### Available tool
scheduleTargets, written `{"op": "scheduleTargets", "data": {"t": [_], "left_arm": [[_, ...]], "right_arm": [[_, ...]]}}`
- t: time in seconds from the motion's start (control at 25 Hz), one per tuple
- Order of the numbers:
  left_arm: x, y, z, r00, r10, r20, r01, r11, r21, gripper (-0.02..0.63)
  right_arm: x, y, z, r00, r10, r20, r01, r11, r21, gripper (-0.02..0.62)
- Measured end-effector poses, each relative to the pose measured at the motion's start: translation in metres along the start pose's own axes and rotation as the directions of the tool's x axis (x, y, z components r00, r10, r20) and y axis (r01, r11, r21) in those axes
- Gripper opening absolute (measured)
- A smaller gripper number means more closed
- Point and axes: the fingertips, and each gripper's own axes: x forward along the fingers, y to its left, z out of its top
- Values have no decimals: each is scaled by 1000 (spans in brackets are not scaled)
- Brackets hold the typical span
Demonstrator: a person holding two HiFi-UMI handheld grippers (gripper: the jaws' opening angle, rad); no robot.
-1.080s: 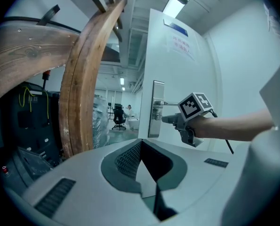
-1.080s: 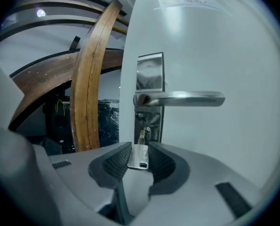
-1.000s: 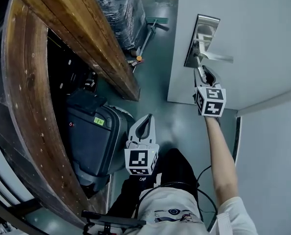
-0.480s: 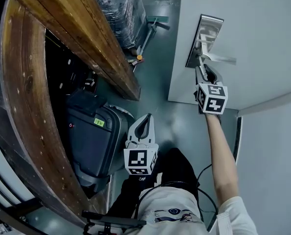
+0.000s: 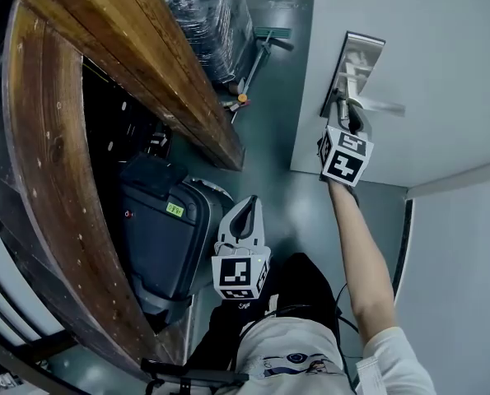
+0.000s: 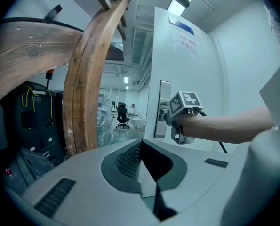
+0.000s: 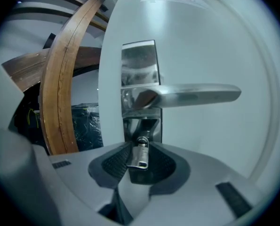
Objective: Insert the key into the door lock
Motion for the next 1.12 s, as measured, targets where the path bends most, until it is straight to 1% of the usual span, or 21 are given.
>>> {"op": "scheduleTargets", "data": {"t": [0.08, 0.16, 0.28, 0.32, 0.4, 0.44, 0.48, 0.52, 0.64, 0.8, 0.96, 1.12], "left_arm": [[-1, 2, 3, 1000, 4, -6, -4, 1000, 2, 5], [-7, 0, 10, 1000, 1, -17, -1, 1000, 0, 5], [-21, -13, 38, 999, -22, -28, 22, 1000, -1, 5], [-26, -21, 52, 999, -37, -28, 37, 999, 1, 5], [-37, -40, 83, 997, -72, -23, 72, 997, 5, 5], [-41, -50, 100, 996, -92, -16, 92, 996, 8, 5], [-44, -59, 118, 994, -111, -1, 111, 994, 14, 5], [-45, -67, 136, 991, -130, 19, 129, 991, 21, 5], [-48, -84, 178, 983, -167, 77, 165, 986, 40, 5], [-66, -101, 204, 976, -188, 109, 182, 982, 59, 5], [-69, -111, 221, 967, -210, 142, 199, 976, 91, 5], [-67, -121, 231, 960, -229, 163, 213, 971, 112, 5]], "right_arm": [[-5, 3, 1, 999, 44, 17, -44, 999, -23, 121], [-30, 4, -1, 995, 93, 25, -92, 995, -37, 121], [-104, 9, -3, 984, 179, 14, -179, 984, -21, 121], [-133, 11, 2, 978, 210, 7, -210, 977, -21, 120], [-192, 18, 26, 967, 255, 10, -254, 967, -32, 120], [-219, 20, 43, 964, 265, 17, -264, 964, -33, 115], [-242, 22, 60, 962, 272, 26, -271, 962, -31, 45], [-259, 23, 77, 959, 279, 40, -278, 960, -30, 8], [-292, 24, 122, 948, 303, 99, -300, 953, -45, 8], [-324, 17, 160, 940, 300, 162, -293, 954, -62, 8], [-331, 11, 176, 936, 284, 208, -279, 959, -52, 8], [-333, 12, 186, 927, 292, 235, -285, 956, -63, 8]]}}
